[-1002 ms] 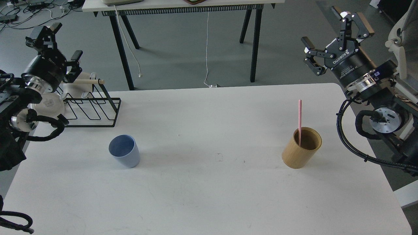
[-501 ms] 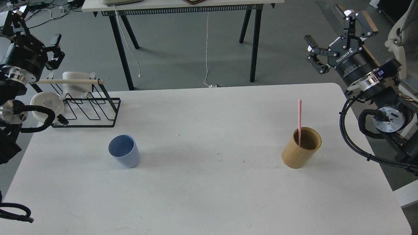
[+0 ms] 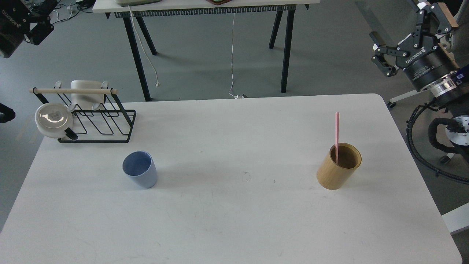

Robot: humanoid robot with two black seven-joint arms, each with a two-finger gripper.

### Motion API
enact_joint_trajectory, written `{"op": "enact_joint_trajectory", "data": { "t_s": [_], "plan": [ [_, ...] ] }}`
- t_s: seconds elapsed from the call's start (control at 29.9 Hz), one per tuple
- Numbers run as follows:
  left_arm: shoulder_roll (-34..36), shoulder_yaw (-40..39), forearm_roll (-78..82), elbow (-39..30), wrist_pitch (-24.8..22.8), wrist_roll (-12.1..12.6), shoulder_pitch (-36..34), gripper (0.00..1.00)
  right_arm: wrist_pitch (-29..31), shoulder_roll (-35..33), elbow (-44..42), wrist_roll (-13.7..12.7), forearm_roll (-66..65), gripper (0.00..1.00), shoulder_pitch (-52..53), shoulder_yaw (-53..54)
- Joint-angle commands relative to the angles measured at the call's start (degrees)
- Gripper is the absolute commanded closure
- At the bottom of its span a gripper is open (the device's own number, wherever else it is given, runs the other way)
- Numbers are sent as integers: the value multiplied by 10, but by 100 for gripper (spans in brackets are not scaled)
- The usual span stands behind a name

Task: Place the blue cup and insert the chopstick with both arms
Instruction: 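Move the left gripper down toward the blue cup, then grasp the blue cup from its side with the left gripper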

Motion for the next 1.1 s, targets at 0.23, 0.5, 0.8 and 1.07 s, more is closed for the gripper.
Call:
{"op": "enact_joint_trajectory", "data": {
  "t_s": [0.23, 0.5, 0.8, 1.07],
  "plan": [
    [130, 143, 395, -200, 0, 0, 5, 0, 0, -17, -7, 0, 0, 2, -16, 0],
    [111, 239, 507, -198, 0, 0, 13, 0, 0, -18, -11, 0, 0, 2, -30, 0],
    [28, 241, 527, -142, 13, 0, 60, 0, 0, -30, -12, 0, 0, 2, -36, 0],
    [-17, 242, 527, -72, 13, 0, 59, 0, 0, -58, -26, 0, 2, 2, -47, 0]
  ]
}}
